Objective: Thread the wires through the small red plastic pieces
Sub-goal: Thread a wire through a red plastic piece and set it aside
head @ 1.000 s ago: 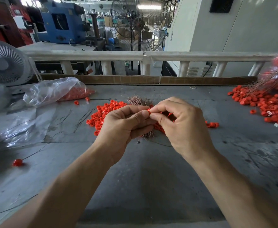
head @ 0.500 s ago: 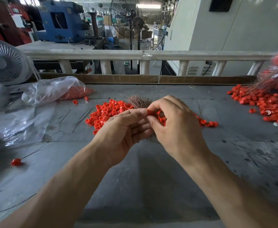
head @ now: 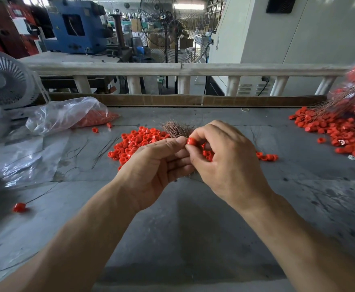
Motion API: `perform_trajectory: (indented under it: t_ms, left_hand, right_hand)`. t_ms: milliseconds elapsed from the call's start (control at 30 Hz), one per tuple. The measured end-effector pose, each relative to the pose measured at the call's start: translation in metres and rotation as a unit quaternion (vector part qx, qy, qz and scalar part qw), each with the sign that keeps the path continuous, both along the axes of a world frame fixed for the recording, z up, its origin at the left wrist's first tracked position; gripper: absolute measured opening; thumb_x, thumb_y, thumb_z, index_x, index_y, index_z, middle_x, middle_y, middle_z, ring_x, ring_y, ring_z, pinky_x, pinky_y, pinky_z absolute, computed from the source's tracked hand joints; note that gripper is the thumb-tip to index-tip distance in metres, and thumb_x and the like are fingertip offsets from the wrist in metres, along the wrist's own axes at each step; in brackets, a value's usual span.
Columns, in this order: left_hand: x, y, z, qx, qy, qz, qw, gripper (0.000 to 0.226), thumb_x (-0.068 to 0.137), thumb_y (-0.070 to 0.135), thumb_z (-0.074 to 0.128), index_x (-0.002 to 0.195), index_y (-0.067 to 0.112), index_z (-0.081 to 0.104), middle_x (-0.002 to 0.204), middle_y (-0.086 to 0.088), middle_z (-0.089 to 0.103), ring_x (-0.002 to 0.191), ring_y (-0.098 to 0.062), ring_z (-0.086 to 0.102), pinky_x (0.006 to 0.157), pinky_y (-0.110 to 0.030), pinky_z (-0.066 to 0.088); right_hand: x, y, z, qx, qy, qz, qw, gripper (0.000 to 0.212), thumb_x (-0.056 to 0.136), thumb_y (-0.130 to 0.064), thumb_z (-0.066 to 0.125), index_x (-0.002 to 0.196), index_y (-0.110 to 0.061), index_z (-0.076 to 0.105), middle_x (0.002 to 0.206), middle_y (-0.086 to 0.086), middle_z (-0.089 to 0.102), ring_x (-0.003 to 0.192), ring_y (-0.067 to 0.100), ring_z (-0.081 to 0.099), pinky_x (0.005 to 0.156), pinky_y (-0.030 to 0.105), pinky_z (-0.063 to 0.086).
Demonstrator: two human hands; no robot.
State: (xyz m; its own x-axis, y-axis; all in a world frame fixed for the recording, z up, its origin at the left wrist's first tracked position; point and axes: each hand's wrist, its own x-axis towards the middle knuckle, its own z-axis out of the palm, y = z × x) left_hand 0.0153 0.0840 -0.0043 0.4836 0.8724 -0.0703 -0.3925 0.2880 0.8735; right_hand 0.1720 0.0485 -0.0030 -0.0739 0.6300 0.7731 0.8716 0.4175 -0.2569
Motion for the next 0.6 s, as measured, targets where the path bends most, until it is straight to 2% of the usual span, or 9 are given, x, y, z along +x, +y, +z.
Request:
perform_trajectory:
  t_ms: [233, 400, 600]
  left_hand:
    - [-0.0023, 0.0006, -0.0005, -0.010, 0.010, 0.017, 1.000, 0.016, 0.086, 0.018, 0.068, 0.093, 0.003, 0.070, 0.086, -0.012, 0.070, 0.078, -0.019, 0.070, 0.073, -0.026, 0.062]
    - [-0.0015, 0.0004, -0.0005, -0.024, 0.011, 0.029, 0.999, 0.023, 0.083, 0.017, 0.069, 0.096, -0.002, 0.071, 0.085, -0.014, 0.072, 0.076, -0.020, 0.072, 0.069, -0.026, 0.062]
    - [0.0004, 0.0013, -0.0014, -0.032, 0.012, 0.042, 0.999, 0.024, 0.081, 0.015, 0.071, 0.096, -0.003, 0.073, 0.086, -0.017, 0.073, 0.074, -0.020, 0.072, 0.074, -0.027, 0.063]
  right_hand:
    - [0.0014, -0.0002, 0.0004, -0.016, -0.005, 0.008, 1.000, 0.007, 0.089, -0.018, 0.077, 0.088, -0.013, 0.071, 0.088, -0.004, 0.064, 0.085, 0.012, 0.057, 0.076, 0.016, 0.040]
    - [-0.0017, -0.0010, -0.0024, -0.034, 0.011, 0.013, 0.999, 0.006, 0.090, -0.016, 0.076, 0.090, -0.013, 0.071, 0.088, -0.005, 0.064, 0.083, 0.010, 0.054, 0.076, 0.016, 0.041]
    - [-0.0045, -0.0043, -0.0019, -0.021, -0.008, -0.007, 1.000, 0.005, 0.091, -0.012, 0.073, 0.089, -0.010, 0.070, 0.087, -0.001, 0.065, 0.082, 0.016, 0.056, 0.073, 0.017, 0.036]
